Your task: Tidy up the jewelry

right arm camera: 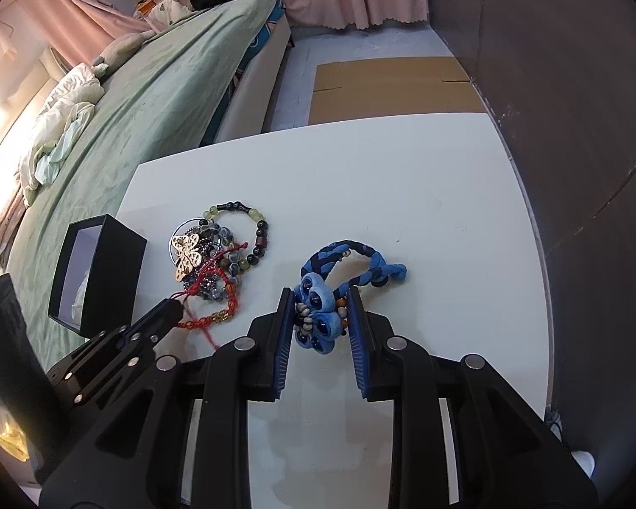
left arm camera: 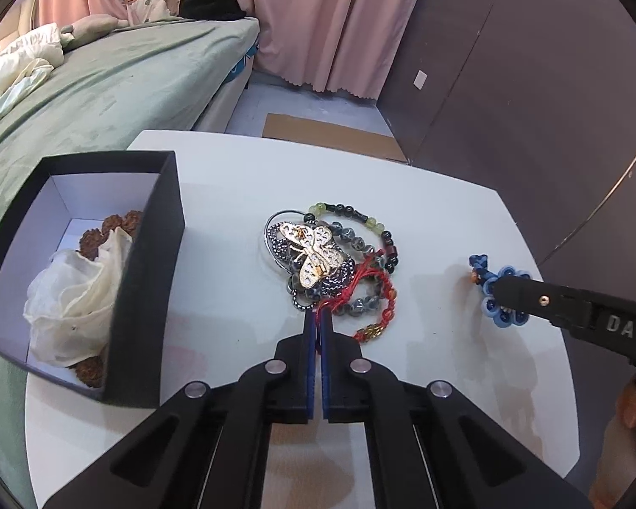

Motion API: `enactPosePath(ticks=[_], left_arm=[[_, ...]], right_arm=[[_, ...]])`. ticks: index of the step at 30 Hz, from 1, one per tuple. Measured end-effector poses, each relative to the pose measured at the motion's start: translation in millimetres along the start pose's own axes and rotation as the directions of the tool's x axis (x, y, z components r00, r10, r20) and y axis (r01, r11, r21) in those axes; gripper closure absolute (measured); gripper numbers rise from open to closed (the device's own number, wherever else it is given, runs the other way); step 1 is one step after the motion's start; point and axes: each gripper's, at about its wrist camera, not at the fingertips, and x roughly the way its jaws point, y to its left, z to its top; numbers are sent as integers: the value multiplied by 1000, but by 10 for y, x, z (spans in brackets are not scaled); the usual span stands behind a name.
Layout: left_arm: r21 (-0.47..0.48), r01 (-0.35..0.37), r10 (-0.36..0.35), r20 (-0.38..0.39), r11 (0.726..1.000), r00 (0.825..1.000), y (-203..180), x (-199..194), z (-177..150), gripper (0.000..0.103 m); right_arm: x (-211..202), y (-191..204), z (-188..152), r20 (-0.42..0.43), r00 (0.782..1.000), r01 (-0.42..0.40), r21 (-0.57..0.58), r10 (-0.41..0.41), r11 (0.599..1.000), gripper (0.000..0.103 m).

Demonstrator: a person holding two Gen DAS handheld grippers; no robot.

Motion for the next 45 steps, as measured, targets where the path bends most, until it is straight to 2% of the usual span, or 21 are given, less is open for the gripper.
enactPosePath(ticks=[8,16,24,31,36,41,45], left_arm=[[32,23,-24,35,999,999,-81,-236,103,103],[43,17,-21,93,999,995,-46,-558,301,103],[25,-13,9,153,1000,988,140,-917,471,103],[4,-55,53,204,999,978,361,-1233,606,103],[-14,-86,86,210,996,974,536,-1335,638,103],[-38,-109,114,183,993,977,694,-1326,645,103],[-94,-149,162,159,984,974,883,-1331,649,100]], right_arm=[[-116,53,23,45,999,-24,-2,24,1000,78],[-254,219,89,119,988,-102,-2,102,995,78],[-383,378,150,180,966,-192,10,187,981,78],[-400,500,170,194,952,-244,16,237,970,78],[-418,638,177,201,942,-276,3,269,961,78],[-371,807,191,192,937,-295,-14,292,955,78],[-321,922,202,181,932,-316,-22,314,949,78]])
